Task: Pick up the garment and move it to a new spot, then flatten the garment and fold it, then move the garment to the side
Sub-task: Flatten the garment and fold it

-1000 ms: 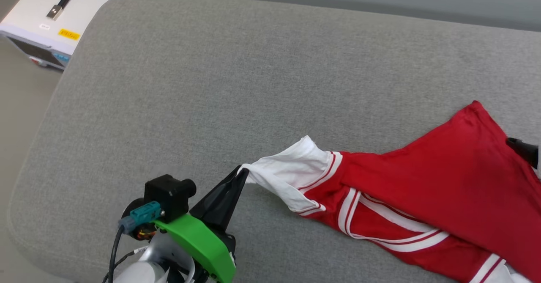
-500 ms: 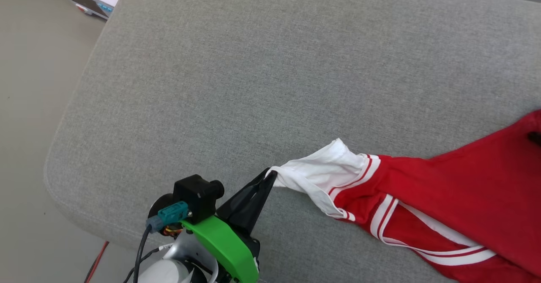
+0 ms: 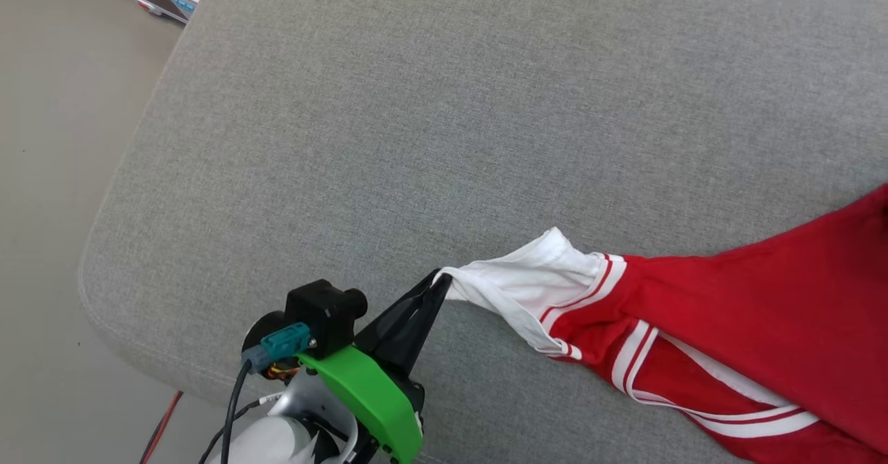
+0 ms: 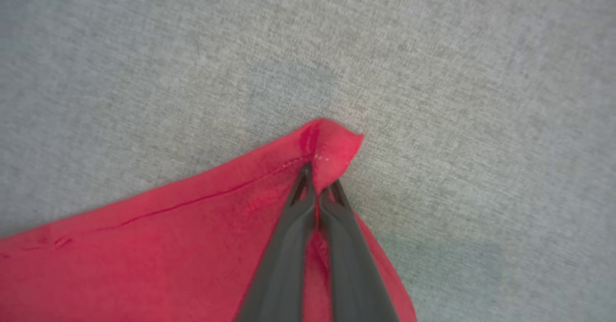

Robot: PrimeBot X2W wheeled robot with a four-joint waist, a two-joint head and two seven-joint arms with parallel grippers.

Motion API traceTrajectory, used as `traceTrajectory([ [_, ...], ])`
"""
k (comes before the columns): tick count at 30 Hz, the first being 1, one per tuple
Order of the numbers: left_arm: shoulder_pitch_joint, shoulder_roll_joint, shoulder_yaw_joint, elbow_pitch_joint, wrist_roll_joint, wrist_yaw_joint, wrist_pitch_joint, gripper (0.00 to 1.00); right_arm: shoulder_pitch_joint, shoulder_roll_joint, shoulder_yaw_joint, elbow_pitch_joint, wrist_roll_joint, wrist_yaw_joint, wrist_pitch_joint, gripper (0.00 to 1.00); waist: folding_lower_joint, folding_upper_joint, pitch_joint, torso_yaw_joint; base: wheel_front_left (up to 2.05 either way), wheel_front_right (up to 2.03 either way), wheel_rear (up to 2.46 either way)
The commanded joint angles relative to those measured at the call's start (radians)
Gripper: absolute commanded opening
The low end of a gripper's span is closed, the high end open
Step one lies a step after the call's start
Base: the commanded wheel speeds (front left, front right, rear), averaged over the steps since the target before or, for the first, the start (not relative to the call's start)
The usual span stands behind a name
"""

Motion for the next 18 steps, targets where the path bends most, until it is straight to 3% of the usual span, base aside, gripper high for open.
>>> traceTrajectory([
  [1,-0.020,0.004,0.007,0.006,-0.003,0.001,-0.006,0.00,0.013,0.021,0.001,0.027,0.013,0.000,-0.027,0.00,0.0000,0.0000,-0.016,-0.011,0.00,0.00,0.00],
  [6,-0.017,0.017,0.022,0.014,-0.014,0.006,-0.006,0.00,-0.023,0.064,-0.048,0.045,0.069,0.000,-0.113,0.00,0.0000,0.0000,-0.070,-0.038,0.00,0.00,0.00],
  [18,-0.052,0.132,0.110,-0.039,-0.031,0.026,0.047,0.00,-0.033,0.024,-0.036,-0.069,0.184,0.000,-0.270,0.00,0.0000,0.0000,-0.266,-0.186,0.00,0.00,0.00],
])
